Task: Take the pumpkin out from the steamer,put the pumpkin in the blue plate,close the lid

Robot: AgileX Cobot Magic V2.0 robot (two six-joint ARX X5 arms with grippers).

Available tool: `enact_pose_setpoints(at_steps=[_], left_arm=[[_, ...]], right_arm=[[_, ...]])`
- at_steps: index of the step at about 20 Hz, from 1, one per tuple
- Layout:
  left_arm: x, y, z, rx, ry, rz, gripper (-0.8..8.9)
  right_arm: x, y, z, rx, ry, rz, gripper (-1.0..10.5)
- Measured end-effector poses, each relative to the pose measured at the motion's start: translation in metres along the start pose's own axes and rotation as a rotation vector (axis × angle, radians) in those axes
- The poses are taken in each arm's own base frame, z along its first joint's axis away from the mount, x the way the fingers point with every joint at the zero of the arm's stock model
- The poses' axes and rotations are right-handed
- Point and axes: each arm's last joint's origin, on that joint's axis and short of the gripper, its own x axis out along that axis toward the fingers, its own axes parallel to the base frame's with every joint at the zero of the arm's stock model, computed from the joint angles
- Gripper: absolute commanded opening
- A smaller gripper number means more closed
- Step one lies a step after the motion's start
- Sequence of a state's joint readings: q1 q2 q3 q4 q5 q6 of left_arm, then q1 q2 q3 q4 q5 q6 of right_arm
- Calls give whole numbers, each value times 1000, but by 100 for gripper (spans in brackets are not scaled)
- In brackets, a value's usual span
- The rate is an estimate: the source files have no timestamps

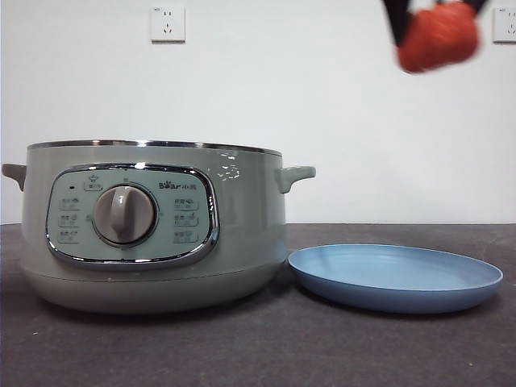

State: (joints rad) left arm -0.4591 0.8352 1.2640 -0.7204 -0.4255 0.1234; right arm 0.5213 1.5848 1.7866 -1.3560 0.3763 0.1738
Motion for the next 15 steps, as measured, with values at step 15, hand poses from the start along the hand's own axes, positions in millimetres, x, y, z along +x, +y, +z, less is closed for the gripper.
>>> enact_pose_setpoints(at_steps=[15], left_arm=[[0, -1, 1, -4, -13, -23, -9]], right_arm=[[139, 52, -55, 6, 41, 236, 2]])
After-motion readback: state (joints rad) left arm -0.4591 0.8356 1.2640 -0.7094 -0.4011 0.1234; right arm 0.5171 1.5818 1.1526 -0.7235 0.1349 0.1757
